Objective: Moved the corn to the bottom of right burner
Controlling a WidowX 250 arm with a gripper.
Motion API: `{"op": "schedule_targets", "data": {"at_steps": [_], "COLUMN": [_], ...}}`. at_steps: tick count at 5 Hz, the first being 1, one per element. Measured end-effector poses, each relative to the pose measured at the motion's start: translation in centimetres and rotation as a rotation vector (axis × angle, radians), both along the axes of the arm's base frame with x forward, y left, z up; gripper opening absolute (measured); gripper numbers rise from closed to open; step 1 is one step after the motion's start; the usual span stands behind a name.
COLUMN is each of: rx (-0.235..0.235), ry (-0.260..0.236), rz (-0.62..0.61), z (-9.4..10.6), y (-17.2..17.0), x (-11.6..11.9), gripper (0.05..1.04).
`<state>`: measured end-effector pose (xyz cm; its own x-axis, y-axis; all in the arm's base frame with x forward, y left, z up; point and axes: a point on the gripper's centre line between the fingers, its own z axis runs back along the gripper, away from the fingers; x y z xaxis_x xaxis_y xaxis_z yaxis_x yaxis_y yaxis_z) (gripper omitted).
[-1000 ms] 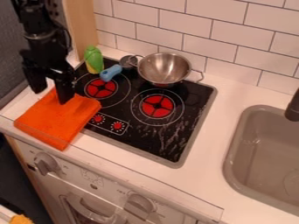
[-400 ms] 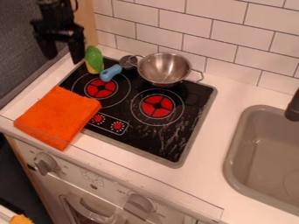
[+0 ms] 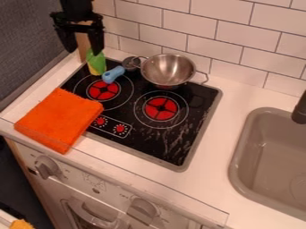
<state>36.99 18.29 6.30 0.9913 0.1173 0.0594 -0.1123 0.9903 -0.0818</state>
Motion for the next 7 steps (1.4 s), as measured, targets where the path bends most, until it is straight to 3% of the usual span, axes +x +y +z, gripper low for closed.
{"op": "schedule_targets", "data": {"at_steps": [1, 2, 4, 5, 6, 7], "rx": [-0.002, 0.023, 0.113, 0.095, 0.088, 0.078], "ry": [0.0, 0.04, 0.101, 0.086, 0.085, 0.104], "rz": [-0.02, -0.022, -0.043, -0.053, -0.069, -0.079], "z": [-0.5, -2.2, -4.9, -5.2, -5.2, -5.1], "y": [-0.7, -1.0, -1.2, -1.6, -2.0, -2.2], "x": [0.1, -0.2, -0.8, -1.0, -1.2, -1.6], "gripper": [1.0, 1.0, 0.999, 0.935, 0.805, 1.008]}}
